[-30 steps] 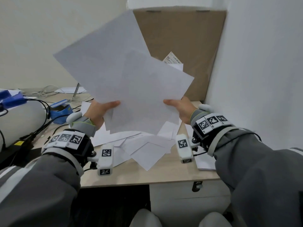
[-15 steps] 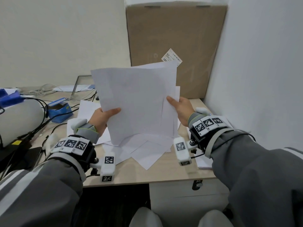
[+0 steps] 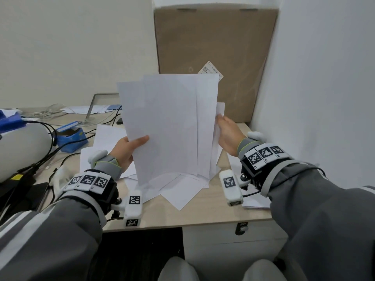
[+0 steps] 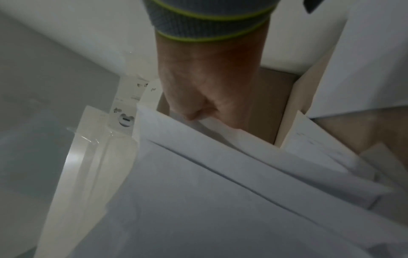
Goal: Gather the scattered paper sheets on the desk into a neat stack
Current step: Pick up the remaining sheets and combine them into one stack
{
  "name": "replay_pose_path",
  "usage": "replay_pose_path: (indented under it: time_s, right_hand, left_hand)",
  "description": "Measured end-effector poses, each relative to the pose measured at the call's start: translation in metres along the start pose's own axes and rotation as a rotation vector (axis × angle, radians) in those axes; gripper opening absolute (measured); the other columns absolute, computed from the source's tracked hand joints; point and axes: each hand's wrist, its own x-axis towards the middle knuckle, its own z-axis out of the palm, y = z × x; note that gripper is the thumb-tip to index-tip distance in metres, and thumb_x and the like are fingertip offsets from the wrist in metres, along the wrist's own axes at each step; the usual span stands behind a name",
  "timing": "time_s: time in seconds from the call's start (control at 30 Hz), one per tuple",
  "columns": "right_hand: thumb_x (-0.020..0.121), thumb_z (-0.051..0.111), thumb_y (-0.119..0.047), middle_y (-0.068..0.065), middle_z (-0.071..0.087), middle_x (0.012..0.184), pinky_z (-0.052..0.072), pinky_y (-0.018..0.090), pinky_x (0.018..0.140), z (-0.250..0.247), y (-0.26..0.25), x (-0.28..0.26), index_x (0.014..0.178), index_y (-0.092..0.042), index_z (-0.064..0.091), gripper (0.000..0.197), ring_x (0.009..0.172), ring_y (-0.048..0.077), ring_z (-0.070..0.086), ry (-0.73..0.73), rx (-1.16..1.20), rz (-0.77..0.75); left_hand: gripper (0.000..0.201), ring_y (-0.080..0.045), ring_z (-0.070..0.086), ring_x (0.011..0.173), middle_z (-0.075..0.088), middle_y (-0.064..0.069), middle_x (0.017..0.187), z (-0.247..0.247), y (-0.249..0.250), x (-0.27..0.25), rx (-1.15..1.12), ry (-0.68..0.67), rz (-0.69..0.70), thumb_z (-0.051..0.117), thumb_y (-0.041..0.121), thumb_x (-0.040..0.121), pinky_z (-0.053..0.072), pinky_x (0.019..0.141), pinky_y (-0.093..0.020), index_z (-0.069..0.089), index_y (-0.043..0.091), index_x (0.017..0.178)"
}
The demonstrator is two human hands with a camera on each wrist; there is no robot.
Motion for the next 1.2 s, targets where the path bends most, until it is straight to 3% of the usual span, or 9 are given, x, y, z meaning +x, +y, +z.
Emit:
replay_pose_path:
  time_s: [0.1,0.17,0.27,0.37,0.63,0.77,0.9,1.1,1.2]
  right_hand:
    - [0.097,0.043,-0.037,0.002,0.058,0.136,0.036,0.041,0.113,0.010,-0.001,0.003,0.133,-0.012,0.051,0.045,0.127,0.020,0.053,0.038,0.023,-0.023]
    - [0.095,0.048,-0.033,0.005,0.063,0.129,0.043,0.043,0.107,0.013,0.001,0.005,0.119,-0.017,0.061,0.031,0.120,0.025,0.058,0.073,0.004,-0.054]
    - [0.096,0.047,-0.028,0.009,0.069,0.102,0.052,0.042,0.088,0.013,-0.002,0.005,0.097,-0.019,0.065,0.021,0.092,0.025,0.062,0.156,0.047,-0.086]
    - [0.098,0.044,-0.027,0.006,0.065,0.091,0.049,0.035,0.073,0.016,-0.006,0.005,0.090,-0.020,0.061,0.019,0.083,0.023,0.057,0.230,0.140,-0.079]
    - [0.100,0.037,-0.025,0.000,0.054,0.074,0.048,0.037,0.078,0.021,-0.021,0.006,0.076,-0.019,0.050,0.028,0.079,0.022,0.051,0.376,0.287,-0.094]
    - [0.099,0.037,-0.028,0.002,0.054,0.085,0.049,0.039,0.085,0.017,-0.025,0.007,0.082,-0.017,0.052,0.025,0.088,0.022,0.051,0.427,0.277,-0.067]
    - [0.100,0.034,-0.023,0.005,0.055,0.104,0.047,0.038,0.092,0.010,-0.033,0.005,0.124,-0.009,0.051,0.032,0.097,0.025,0.053,0.497,0.230,-0.092]
    - [0.100,0.030,-0.013,-0.001,0.056,0.087,0.044,0.024,0.058,-0.004,-0.047,-0.004,0.117,-0.013,0.053,0.029,0.079,0.021,0.055,0.613,0.316,-0.125]
    - [0.104,0.024,-0.017,0.009,0.053,0.113,0.036,0.022,0.055,-0.007,-0.046,-0.012,0.144,-0.003,0.034,0.043,0.096,0.018,0.039,0.520,0.238,-0.022]
  left_hand:
    - [0.043,-0.024,0.068,0.102,0.071,-0.006,0.112,0.004,-0.002,-0.005,-0.011,-0.046,-0.004,0.075,0.022,0.069,0.053,0.087,-0.036,0.065,0.013,0.110]
    - [0.048,-0.026,0.066,0.105,0.070,-0.008,0.116,0.005,-0.005,-0.006,-0.024,-0.057,-0.010,0.074,0.021,0.069,0.053,0.088,-0.038,0.064,0.012,0.114]
    - [0.046,-0.029,0.064,0.108,0.068,-0.009,0.119,0.007,-0.013,-0.008,-0.014,-0.049,-0.030,0.073,0.020,0.068,0.052,0.088,-0.039,0.064,0.014,0.113]
    - [0.044,-0.031,0.061,0.111,0.066,-0.010,0.119,0.010,-0.025,-0.012,0.022,-0.039,-0.085,0.072,0.022,0.067,0.050,0.093,-0.044,0.063,0.017,0.110]
    - [0.046,-0.027,0.062,0.107,0.067,-0.008,0.118,0.023,-0.037,-0.018,0.059,-0.114,-0.199,0.069,0.026,0.069,0.051,0.088,-0.041,0.061,0.020,0.113]
    - [0.057,-0.030,0.060,0.111,0.065,-0.009,0.120,0.024,-0.042,-0.018,0.126,-0.139,-0.249,0.070,0.022,0.068,0.048,0.095,-0.044,0.057,0.013,0.123]
    - [0.033,-0.034,0.060,0.109,0.065,-0.013,0.117,0.020,-0.044,-0.017,0.138,-0.131,-0.357,0.062,0.010,0.088,0.044,0.098,-0.047,0.057,0.007,0.121]
    - [0.035,-0.036,0.056,0.117,0.060,-0.016,0.127,-0.017,-0.063,-0.002,0.144,0.109,-0.511,0.056,0.011,0.093,0.040,0.104,-0.050,0.054,0.000,0.126]
    - [0.037,-0.036,0.056,0.115,0.061,-0.017,0.126,-0.024,-0.076,0.002,0.147,0.172,-0.569,0.060,0.012,0.090,0.041,0.102,-0.053,0.055,0.001,0.125]
